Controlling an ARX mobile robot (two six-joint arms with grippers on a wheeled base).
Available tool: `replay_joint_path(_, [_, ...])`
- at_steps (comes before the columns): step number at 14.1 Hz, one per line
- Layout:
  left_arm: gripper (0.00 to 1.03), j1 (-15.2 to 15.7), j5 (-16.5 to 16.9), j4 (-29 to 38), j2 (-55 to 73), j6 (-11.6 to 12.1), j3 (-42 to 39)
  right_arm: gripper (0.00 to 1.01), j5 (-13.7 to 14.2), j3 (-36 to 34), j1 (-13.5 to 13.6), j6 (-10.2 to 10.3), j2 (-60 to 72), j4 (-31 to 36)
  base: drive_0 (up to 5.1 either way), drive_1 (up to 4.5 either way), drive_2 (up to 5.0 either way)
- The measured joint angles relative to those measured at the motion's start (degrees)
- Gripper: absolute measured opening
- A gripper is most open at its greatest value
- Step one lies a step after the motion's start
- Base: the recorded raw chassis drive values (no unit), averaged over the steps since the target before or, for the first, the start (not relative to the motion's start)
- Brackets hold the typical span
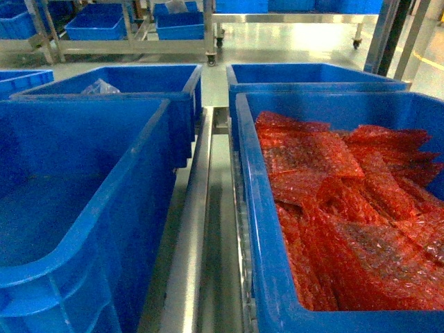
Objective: Pick blue part to blue bin on bottom shelf
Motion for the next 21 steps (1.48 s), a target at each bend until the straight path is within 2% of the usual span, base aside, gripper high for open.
replay_joint_path(1, [0.02,0.0,0.0,-0.9,-1.0,0.0,0.0,0.98,0.0,0.0,0.0,0.0,0.0,0.0,0.0,0.00,0.0])
replay_joint_path(2, [0.02,0.0,0.2,-11.2,-8.0,0.0,0.0,0.98,0.0,0.0,0.0,0.0,0.0,0.0,0.0,0.00,0.0])
replay_joint_path(5, [0.02,0.0,0.0,-10.9,-10.1,0.1,0.0,0.98,0.0,0.0,0.0,0.0,0.0,0.0,0.0,0.00,0.0])
replay_joint_path(6, [0.12,0.0,0.0,-10.9,-10.1,0.1,0.0,0.98,0.0,0.0,0.0,0.0,0.0,0.0,0.0,0.00,0.0])
replay_joint_path(8, [0.23,0.0,0.0,-10.9,-10.1,0.1,0.0,0.98,0.0,0.0,0.0,0.0,0.0,0.0,0.0,0.00,0.0])
replay_joint_path(9, [0.32,0.0,0.0,-10.9,-10.1,0.1,0.0,0.98,0.0,0.0,0.0,0.0,0.0,0.0,0.0,0.00,0.0])
replay_joint_path(12, [0.71,0.0,0.0,-10.9,-10.1,0.1,0.0,0.98,0.0,0.0,0.0,0.0,0.0,0.0,0.0,0.00,0.0])
replay_joint_path(13, [0.96,0.0,0.0,-10.9,-10.1,0.1,0.0,0.98,0.0,0.0,0.0,0.0,0.0,0.0,0.0,0.00,0.0])
replay_joint_path(21, [0.98,0.0,0.0,-10.9,-10.1,0.2,0.0,0.98,0.0,0.0,0.0,0.0,0.0,0.0,0.0,0.00,0.0])
